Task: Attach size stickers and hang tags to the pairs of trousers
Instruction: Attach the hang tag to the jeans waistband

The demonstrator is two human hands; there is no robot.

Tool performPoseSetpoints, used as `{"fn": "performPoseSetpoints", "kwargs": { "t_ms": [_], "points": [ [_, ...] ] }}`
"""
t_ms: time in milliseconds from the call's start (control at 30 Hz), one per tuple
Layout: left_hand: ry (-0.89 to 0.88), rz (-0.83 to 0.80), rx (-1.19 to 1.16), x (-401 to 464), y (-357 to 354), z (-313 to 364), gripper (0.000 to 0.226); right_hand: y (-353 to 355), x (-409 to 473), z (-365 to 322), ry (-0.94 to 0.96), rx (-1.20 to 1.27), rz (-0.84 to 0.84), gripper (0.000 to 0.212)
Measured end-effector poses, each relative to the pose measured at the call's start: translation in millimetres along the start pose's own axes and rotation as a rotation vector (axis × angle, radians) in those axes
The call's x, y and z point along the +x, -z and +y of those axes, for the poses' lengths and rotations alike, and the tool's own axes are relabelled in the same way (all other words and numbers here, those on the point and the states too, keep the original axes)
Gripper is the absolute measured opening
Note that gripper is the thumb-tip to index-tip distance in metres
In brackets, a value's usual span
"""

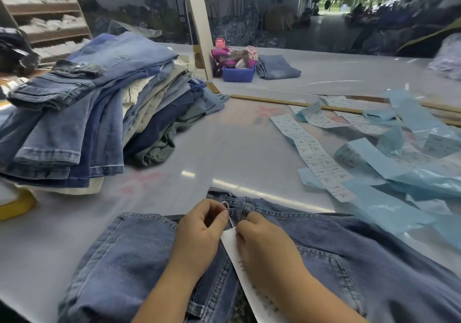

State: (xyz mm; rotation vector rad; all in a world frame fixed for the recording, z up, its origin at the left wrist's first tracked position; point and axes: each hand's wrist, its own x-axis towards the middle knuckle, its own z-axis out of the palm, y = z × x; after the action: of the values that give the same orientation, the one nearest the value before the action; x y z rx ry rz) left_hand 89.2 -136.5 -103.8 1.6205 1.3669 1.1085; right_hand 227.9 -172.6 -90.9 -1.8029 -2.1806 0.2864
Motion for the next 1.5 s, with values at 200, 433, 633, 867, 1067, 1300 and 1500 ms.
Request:
{"fn": "performPoseSetpoints", "kwargs": {
  "t_ms": [200,433,633,867,1067,1300,1500],
  "points": [
    [-0.188,0.051,0.113,-7.8,-2.7,6.9,0.019,10.6,-3.8,-0.6,-0.082,0.369,0.141,0.015],
    [-0.322,0.097,0.147,-9.1,-1.3,26.6,0.011,30.2,4.6,6.6,-0.132,0.944,0.150,0.029],
    [-0.213,0.008,-0.020,5.4,-9.3,37.1,0.011,38.5,13.9,20.2,-0.072,1.075,0.060,0.025],
    [-0.129,-0.029,-0.094,1.8,-19.5,17.1,0.015,13.6,11.9,40.2,-0.202,1.226,0.159,0.016],
    [-0.176,-0.046,-0.029,0.5,-25.0,13.9,0.009,11.3,16.7,44.5,-0.133,1.315,0.058,0.011],
    [-0.257,-0.004,0.088,0.3,-27.1,17.7,0.013,12.1,18.4,48.2,-0.135,1.406,0.062,0.022],
    [-0.336,0.032,0.189,-1.6,-27.5,19.4,0.014,13.0,17.5,49.0,-0.144,1.421,0.073,0.016]
  ]
}}
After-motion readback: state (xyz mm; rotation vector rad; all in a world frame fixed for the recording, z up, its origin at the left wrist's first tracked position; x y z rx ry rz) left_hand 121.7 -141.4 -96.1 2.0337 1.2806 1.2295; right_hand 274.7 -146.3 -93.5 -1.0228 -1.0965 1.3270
